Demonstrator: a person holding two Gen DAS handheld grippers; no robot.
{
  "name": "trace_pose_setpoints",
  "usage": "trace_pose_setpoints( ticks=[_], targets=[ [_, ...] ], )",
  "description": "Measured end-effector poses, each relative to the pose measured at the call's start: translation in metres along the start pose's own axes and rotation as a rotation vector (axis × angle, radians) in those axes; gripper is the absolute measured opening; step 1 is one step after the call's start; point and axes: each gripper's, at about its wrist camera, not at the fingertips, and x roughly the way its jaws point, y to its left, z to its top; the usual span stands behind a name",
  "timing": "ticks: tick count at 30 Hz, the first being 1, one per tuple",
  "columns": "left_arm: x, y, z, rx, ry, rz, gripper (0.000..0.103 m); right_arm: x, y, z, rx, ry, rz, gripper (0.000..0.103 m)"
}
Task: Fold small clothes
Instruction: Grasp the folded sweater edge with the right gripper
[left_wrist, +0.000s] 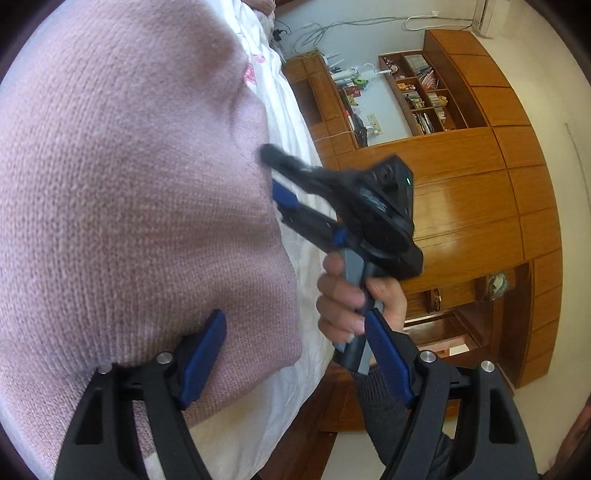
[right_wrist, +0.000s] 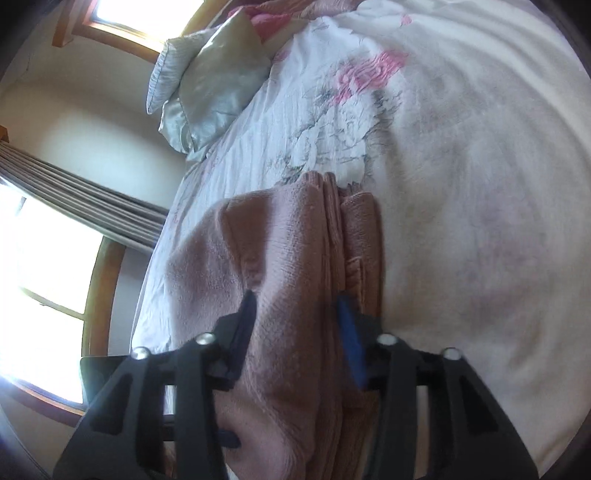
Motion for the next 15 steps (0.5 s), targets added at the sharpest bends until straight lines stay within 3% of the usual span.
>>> trace_pose_setpoints(
  ticks=[2,6,8,10,13,15],
  targets=[
    [0.003,-0.002,0.001,0.005,-0.002,-0.008,0.077,-0.002,0.010,0.004,-0.055,-0.034,-0.043,0.015],
    [0.010,0.003,0.000,-0.020,0.026,-0.054,0.076,0.006,-0.033,0.006,0.099,-0.048,-0.062,0.011],
    [0.003,-0.009,0.003,-0.006,0.026,-0.112,0.076,0.006,-0.039,0.004,0.089,-0.051,-0.031,0.014],
    [-0.024,-0.023,0.019,0.047,-0.042,-0.126,0.077,0.000,-0.035,0.005,0.046,-0.051,-0.017,0.029],
    [-0.074,-0.022,0.063,0.043,-0.168,-0.131,0.078,-0.018,-0.026,0.013,0.034,-0.083,-0.015,0.030],
    [-0.091,-0.009,0.088,0.022,-0.191,-0.110,0.078,-0.031,-0.012,0.023,0.021,-0.139,0.013,0.030]
  ],
)
